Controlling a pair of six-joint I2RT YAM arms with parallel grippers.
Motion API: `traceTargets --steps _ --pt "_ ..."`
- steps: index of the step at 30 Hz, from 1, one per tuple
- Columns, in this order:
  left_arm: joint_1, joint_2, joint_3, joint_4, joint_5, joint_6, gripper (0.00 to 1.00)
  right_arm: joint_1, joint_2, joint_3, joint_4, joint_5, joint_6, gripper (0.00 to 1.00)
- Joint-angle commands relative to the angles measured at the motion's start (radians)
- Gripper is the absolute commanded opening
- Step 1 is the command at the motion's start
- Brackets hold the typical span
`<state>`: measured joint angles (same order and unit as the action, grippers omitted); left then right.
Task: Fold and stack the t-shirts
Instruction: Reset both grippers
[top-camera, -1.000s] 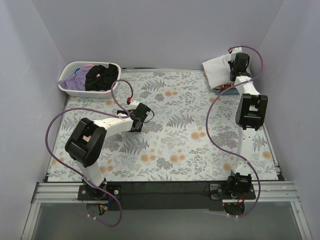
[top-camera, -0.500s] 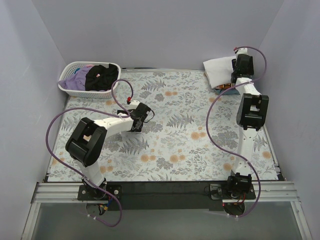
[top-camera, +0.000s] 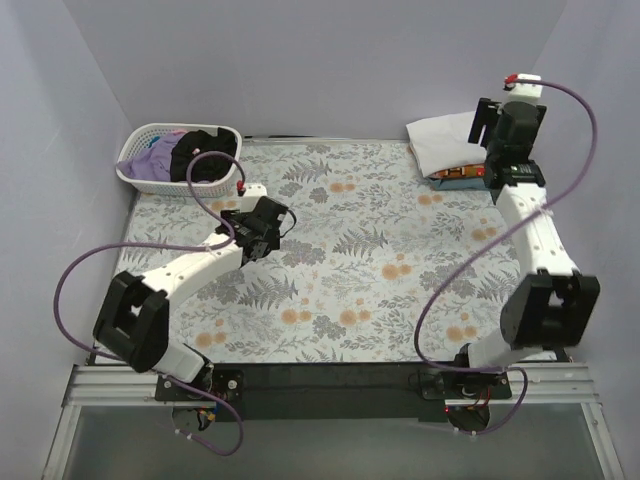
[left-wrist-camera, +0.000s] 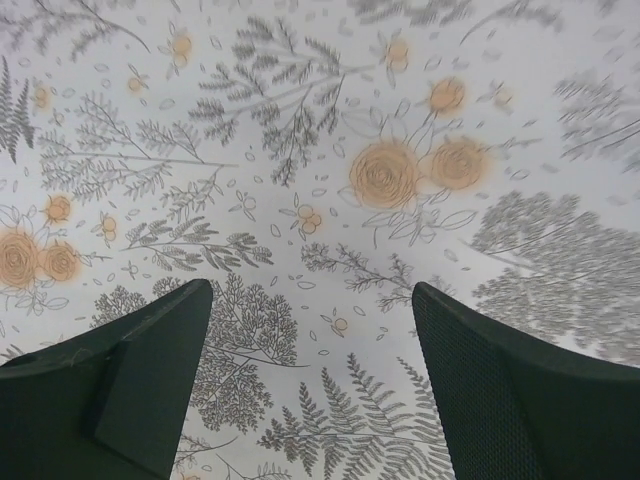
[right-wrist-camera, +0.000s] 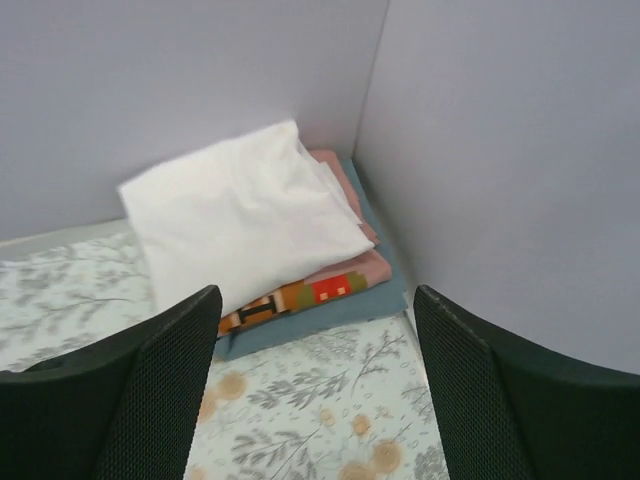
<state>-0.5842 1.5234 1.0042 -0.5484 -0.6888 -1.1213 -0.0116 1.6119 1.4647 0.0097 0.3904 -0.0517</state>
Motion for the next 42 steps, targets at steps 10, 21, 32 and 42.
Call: traceTargets --steps 10,21,32,42 --pt "0.004 -0.641 -0.062 -0.041 0.015 -0.123 0.85 -0.018 -0.938 -0.458 -0.346 -0.335 0.257 0.98" --pt "0.004 -1.106 -0.375 0.013 0.087 -0.160 0.91 0.070 -1.501 -0.765 -0.471 -0.260 0.234 0.98" --pt "0.004 -1.077 -0.394 0.004 0.078 -0.166 0.93 0.087 -1.544 -0.843 -0.456 -0.305 0.245 0.98" --pt "0.004 -1.091 -0.408 0.013 0.051 -0.176 0.93 0.088 -1.546 -0.862 -0.456 -0.298 0.240 0.98"
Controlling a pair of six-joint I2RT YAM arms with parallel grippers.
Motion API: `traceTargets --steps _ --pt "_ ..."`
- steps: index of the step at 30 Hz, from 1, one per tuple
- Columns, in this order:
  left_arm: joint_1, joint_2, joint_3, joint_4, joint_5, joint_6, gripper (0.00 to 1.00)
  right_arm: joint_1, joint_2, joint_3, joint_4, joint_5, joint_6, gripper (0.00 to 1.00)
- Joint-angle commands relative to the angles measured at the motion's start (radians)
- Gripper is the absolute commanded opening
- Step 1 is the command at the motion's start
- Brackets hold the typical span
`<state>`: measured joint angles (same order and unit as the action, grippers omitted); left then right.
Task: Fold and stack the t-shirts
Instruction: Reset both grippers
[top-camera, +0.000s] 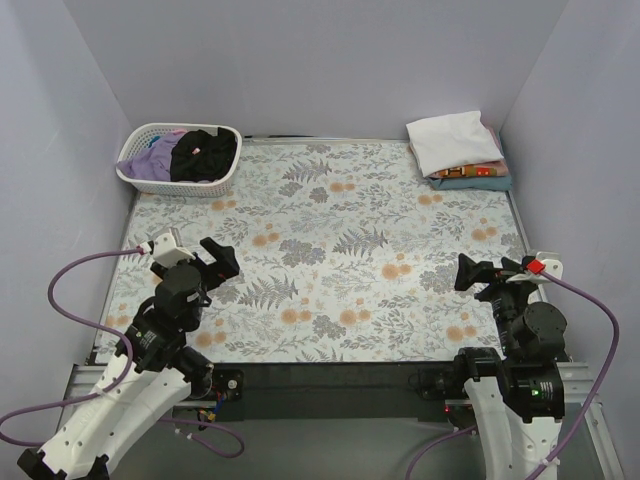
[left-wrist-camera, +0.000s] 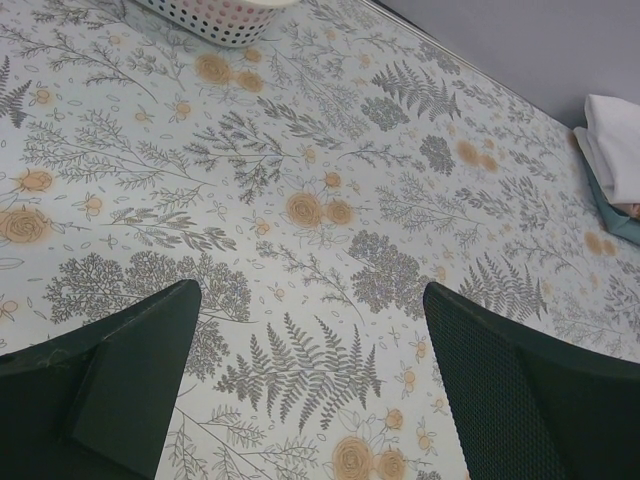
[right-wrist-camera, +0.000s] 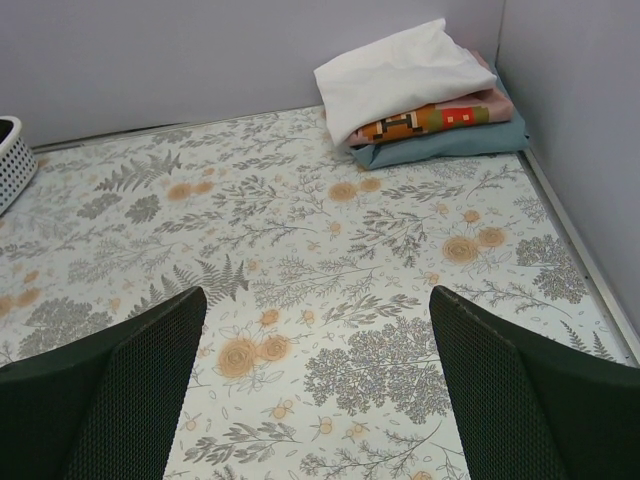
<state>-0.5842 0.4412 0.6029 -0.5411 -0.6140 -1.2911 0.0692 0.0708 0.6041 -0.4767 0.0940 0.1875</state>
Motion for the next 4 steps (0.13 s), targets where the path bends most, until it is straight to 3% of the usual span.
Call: traceTargets --steps 1,4 --pt "0.004 -0.007 -0.005 0.006 -0.024 -0.005 0.93 0.007 -0.002 -0.003 0.032 -0.002 0.001 0.98" --pt "0.004 -0.009 -0.005 0.007 -0.029 -0.007 0.93 0.007 0.009 -0.018 0.044 -0.011 0.006 0.98"
